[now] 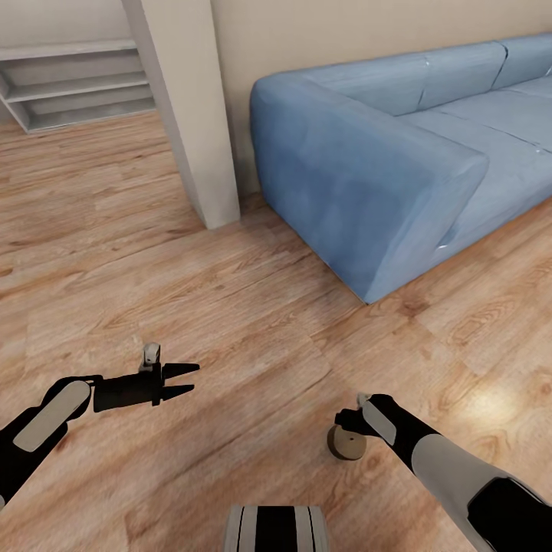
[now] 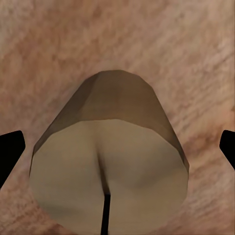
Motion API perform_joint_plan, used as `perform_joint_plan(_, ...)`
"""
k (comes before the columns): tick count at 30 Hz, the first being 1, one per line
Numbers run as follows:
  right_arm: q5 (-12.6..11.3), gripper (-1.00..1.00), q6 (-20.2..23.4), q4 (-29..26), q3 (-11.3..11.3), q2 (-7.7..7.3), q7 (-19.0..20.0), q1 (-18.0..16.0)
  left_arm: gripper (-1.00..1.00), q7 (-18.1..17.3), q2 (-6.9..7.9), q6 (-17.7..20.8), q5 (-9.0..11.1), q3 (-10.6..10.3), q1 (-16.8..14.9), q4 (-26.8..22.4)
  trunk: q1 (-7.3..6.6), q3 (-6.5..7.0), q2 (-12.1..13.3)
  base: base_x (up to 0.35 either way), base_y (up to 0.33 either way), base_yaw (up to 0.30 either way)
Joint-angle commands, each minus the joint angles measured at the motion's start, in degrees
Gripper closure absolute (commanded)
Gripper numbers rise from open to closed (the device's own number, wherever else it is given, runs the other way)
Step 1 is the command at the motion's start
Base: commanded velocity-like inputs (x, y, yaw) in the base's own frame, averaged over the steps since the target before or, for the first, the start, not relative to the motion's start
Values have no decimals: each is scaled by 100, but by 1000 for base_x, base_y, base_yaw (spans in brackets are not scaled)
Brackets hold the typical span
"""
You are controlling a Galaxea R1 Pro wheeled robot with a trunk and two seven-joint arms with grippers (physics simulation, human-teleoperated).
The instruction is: Place each of the two pumpkins and all three candles from the living room inside a cabinet in the living room (use any cabinet), then make sure every cabinet is closed, and position the cauldron so it is next to a table in the living room.
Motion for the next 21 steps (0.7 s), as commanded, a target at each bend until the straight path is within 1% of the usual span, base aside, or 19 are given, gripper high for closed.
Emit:
perform_joint_plan(1, -60, -100, 26, -16, 43, -6, -49, -2, -100, -34, 3, 5, -11, -13, -5, 2, -1, -4, -2, 0, 0, 0)
perform_joint_plan(21, -61, -100, 136, 5, 44, 4, -64, -3, -100, -30, -11, 5, -11, -47, -5, -8, -1, -4, -2, 0, 0, 0)
